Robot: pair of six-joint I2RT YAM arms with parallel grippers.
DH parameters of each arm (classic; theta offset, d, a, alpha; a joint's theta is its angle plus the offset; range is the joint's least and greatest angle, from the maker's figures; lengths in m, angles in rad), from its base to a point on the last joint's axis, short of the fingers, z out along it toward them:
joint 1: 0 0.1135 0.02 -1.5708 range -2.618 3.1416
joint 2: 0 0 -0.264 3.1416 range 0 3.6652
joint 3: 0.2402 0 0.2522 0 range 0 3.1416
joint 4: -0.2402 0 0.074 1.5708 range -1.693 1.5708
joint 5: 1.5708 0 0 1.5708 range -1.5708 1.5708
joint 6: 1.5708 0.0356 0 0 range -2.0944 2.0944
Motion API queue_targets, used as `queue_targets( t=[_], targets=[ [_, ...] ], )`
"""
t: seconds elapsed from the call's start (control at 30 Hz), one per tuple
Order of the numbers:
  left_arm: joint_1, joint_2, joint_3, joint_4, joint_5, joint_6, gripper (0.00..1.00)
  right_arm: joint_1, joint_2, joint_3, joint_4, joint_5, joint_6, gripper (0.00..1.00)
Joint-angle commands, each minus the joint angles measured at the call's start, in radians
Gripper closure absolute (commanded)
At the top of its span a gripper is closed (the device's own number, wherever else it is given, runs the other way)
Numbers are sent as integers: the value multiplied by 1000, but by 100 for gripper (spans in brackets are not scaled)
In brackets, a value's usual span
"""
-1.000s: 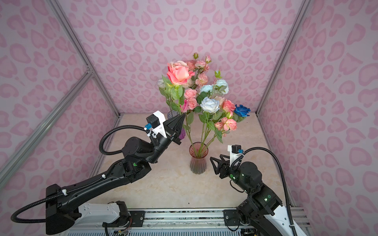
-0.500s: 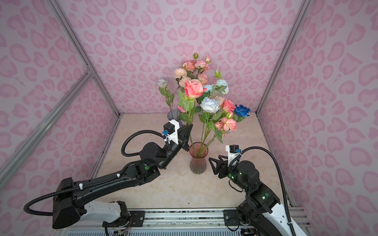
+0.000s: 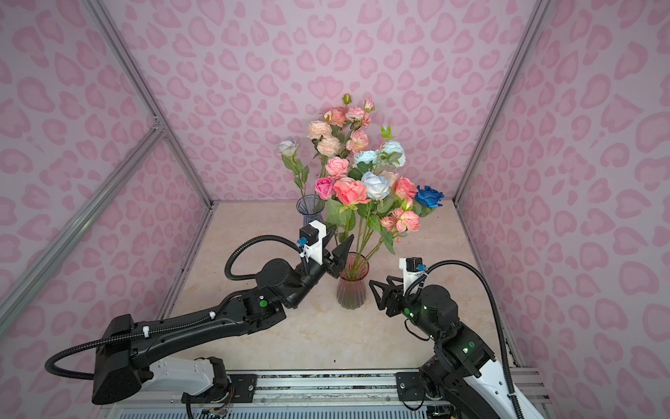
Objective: Arrange the flowers into the vase
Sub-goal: 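Lift the pink rose and lower its stem into the pink-grey vase, then open the left gripper and draw it back from the vase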
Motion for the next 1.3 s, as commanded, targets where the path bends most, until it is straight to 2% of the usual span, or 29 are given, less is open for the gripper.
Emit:
queue_targets(
  t=[0.0,0.07,0.13,0.17,0.33,0.53,0.67,0.83,0.9,1.03,1.1,1.13,1.2,1.27],
  targets=[
    [-7,-34,-8,-8,8,2,38,1,-10,-8,8,24,15,29],
    [-13,-55,-5,-33,22,8,34,0,-4,-1,0,26,9,29],
    [-20,-81,-5,-63,31,20,26,-1,3,11,-11,30,2,28],
    [-22,-95,-5,-81,31,24,0,0,6,15,-12,34,2,27],
    [-23,-191,-45,-139,16,25,3,-1,21,30,-32,50,-7,26],
    [-23,-302,-75,-212,16,16,0,0,18,30,-63,77,3,25],
    [-23,-378,-101,-290,12,-5,3,-1,10,38,-114,97,23,26],
    [-23,-525,-220,-353,-87,-54,7,-1,28,14,-166,105,91,29],
    [-22,-588,-275,-384,-139,-92,14,-1,31,-18,-147,99,125,33],
    [-23,-674,-385,-491,-234,-206,37,-1,44,-91,-96,90,186,44],
    [-23,-680,-443,-522,-261,-259,69,1,62,-138,-43,58,229,49],
    [-22,-675,-474,-528,-268,-295,81,2,72,-162,-9,39,245,50],
    [-22,-650,-530,-492,-231,-333,89,7,93,-202,32,32,276,50],
    [-21,-613,-564,-485,-266,-421,95,21,110,-251,83,30,315,51]
  ],
)
